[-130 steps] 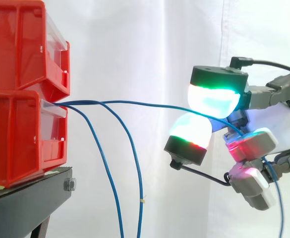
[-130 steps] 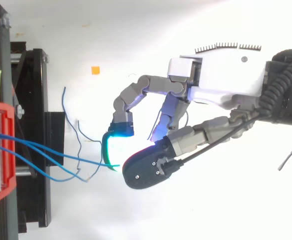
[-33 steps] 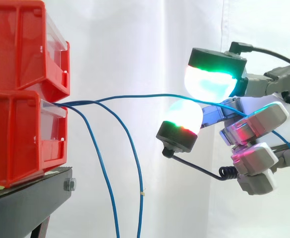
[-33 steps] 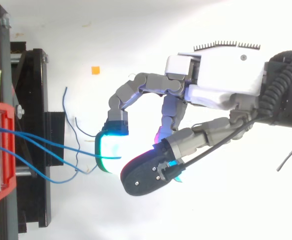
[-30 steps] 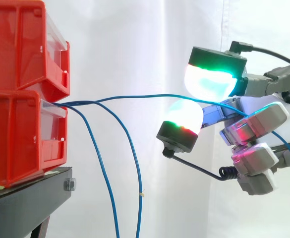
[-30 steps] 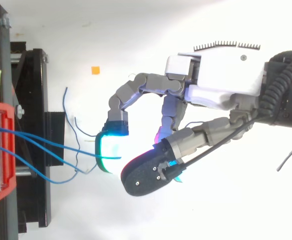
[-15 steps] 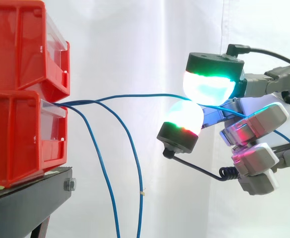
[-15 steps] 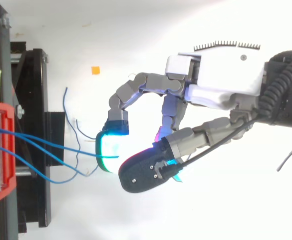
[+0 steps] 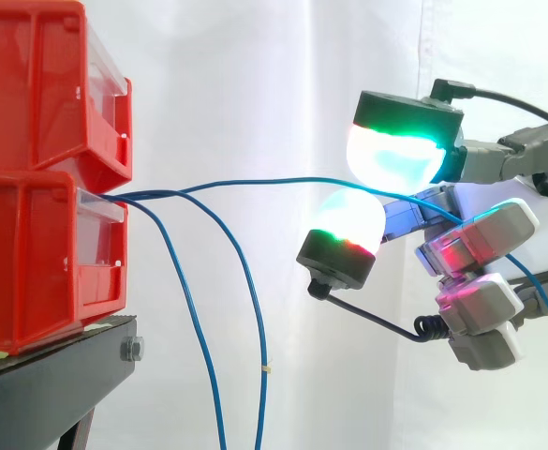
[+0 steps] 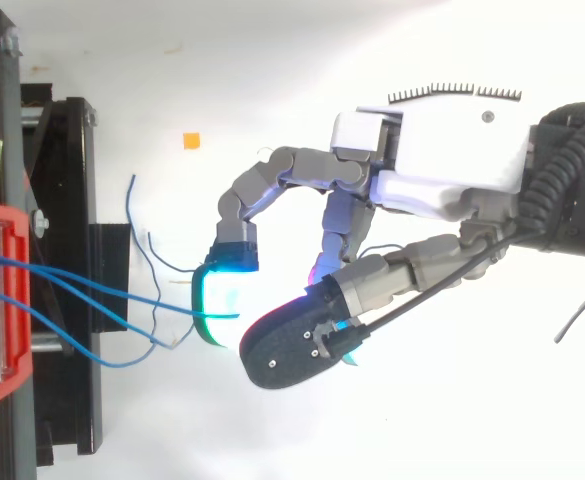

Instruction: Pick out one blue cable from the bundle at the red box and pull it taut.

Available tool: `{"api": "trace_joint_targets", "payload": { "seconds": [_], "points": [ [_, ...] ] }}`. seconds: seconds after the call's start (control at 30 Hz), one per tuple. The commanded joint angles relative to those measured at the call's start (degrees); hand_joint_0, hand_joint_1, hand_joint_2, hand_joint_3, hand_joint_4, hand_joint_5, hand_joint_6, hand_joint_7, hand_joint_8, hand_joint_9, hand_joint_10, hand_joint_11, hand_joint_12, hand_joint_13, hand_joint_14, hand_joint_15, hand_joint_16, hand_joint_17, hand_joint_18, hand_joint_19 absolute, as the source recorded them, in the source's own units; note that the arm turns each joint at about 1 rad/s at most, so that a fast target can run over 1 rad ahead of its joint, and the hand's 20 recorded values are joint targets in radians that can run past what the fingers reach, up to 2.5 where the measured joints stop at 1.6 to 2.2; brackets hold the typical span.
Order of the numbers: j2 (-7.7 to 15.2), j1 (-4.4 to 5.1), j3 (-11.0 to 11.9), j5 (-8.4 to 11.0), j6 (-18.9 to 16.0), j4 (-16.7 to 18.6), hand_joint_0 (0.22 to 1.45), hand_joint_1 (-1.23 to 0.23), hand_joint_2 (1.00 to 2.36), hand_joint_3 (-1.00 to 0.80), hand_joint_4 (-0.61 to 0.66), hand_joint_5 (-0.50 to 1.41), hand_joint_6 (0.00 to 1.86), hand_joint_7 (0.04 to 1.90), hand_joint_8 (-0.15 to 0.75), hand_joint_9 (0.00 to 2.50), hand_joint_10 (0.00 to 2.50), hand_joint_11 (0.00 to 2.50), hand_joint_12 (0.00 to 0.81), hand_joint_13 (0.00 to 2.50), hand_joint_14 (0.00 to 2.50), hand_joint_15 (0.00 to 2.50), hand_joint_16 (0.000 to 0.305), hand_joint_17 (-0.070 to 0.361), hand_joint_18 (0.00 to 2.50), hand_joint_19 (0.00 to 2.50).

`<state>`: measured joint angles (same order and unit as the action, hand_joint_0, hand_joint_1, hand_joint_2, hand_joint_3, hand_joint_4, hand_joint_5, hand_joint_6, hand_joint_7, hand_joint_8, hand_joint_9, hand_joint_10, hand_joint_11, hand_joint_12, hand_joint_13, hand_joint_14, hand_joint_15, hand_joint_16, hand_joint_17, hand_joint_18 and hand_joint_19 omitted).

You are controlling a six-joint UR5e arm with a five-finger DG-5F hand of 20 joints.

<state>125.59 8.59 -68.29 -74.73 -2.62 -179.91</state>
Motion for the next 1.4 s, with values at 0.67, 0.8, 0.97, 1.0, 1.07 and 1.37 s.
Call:
{"api": "trace_joint_targets", "payload": {
  "seconds": [0.67, 0.8, 0.97, 1.0, 1.07, 1.37],
  "points": [
    [0.0, 0.02, 0.0, 0.29, 0.1, 0.0, 0.58, -0.73, 1.01, -0.13, -0.03, -0.08, 0.91, 0.97, 0.327, 1.46, 0.03, 0.84, 0.403, 1.32, 0.02, 0.68, 0.062, 0.139, 1.22, 0.66],
    [0.0, 0.02, 0.0, 0.2, 0.3, 0.0, 0.59, -0.73, 1.01, -0.13, -0.03, -0.09, 0.92, 0.93, 0.323, 1.43, 0.03, 0.83, 0.407, 1.31, 0.02, 0.69, 0.061, 0.137, 1.2, 0.67],
    [0.0, 0.02, 0.0, 0.29, 0.4, 0.0, 0.6, -0.72, 1.01, -0.15, -0.03, -0.09, 0.93, 0.9, 0.319, 1.4, 0.03, 0.83, 0.384, 1.28, 0.02, 0.68, 0.06, 0.135, 1.18, 0.68],
    [-0.1, 0.02, 0.0, 0.38, 0.5, -0.2, 0.6, -0.72, 1.01, -0.16, -0.03, -0.09, 0.93, 0.9, 0.321, 1.4, 0.02, 0.83, 0.377, 1.27, 0.02, 0.68, 0.06, 0.134, 1.17, 0.68],
    [0.0, 0.02, 0.0, 0.02, 1.2, -1.4, 0.6, -0.71, 1.01, -0.16, -0.03, -0.09, 0.93, 0.9, 0.32, 1.4, 0.03, 0.83, 0.364, 1.26, 0.02, 0.69, 0.058, 0.131, 1.15, 0.68],
    [-0.1, -0.33, 0.0, -0.68, 3.5, -4.8, 0.6, -0.7, 1.01, -0.15, -0.02, -0.09, 0.93, 0.89, 0.325, 1.39, 0.03, 0.82, 0.36, 1.24, 0.02, 0.68, 0.057, 0.129, 1.13, 0.68]
  ]
}}
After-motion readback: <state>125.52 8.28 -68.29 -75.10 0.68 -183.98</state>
